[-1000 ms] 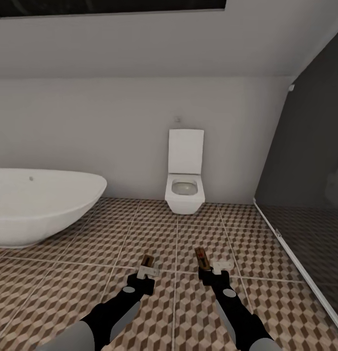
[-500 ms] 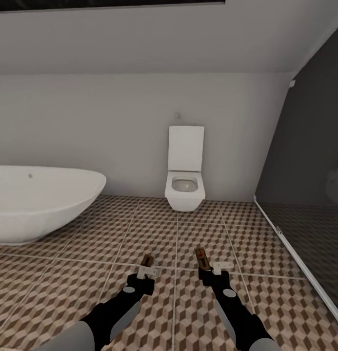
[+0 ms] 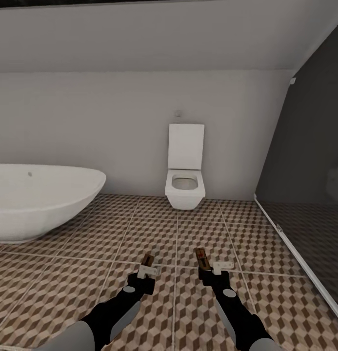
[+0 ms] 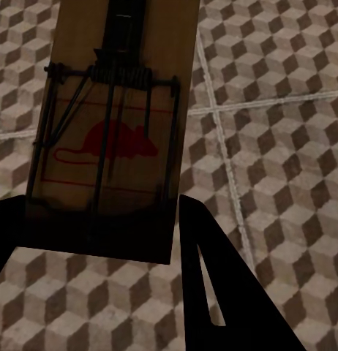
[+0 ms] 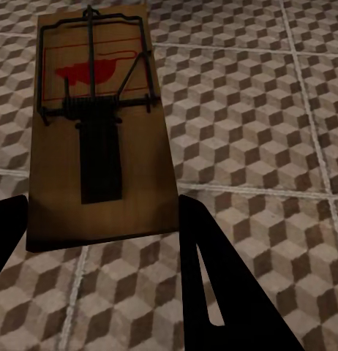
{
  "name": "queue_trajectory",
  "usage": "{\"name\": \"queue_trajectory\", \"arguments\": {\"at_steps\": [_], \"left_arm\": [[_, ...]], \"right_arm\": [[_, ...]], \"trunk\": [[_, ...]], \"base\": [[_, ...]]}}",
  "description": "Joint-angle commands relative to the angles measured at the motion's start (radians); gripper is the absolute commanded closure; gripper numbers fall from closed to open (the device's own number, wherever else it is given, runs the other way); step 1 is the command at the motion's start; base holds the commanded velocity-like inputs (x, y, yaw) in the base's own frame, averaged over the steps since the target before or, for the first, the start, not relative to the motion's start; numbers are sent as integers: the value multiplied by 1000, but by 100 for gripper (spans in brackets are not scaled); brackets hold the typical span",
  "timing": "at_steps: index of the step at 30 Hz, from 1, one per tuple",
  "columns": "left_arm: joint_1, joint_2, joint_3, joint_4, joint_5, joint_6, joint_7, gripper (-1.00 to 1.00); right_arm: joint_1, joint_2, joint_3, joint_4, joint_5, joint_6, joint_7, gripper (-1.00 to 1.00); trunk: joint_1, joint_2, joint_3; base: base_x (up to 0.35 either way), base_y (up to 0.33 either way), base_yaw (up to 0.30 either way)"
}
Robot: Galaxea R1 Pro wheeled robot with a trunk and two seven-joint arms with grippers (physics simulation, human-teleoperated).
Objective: Take the four mousetraps from the cabinet in the bathroom and place them on the bathroom floor. Make sure all four end up on the same floor surface, and ensure that at least two of them are either under or directly next to the same bathroom sink.
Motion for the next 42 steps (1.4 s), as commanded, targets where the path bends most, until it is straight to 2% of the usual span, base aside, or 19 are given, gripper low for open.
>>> {"name": "queue_trajectory", "arguments": {"at_steps": [1,10,42], "left_arm": [[-1,0,-6,-2,3,4,10,100],[-1,-1,-6,0,3,5,10,100],[-1,-1,-6,4,3,6,9,100]], "right_arm": [[0,-1,4,-1,-3,2,-7,100],[0,-1,5,-1,-3,1,-6,100],[0,1,5,-2,-3,-2,-6,100]], "trunk": [[0,0,-1],[0,0,-1],[0,0,-1]], "base": [[0,0,0],[127,0,0],[332,0,0]]}}
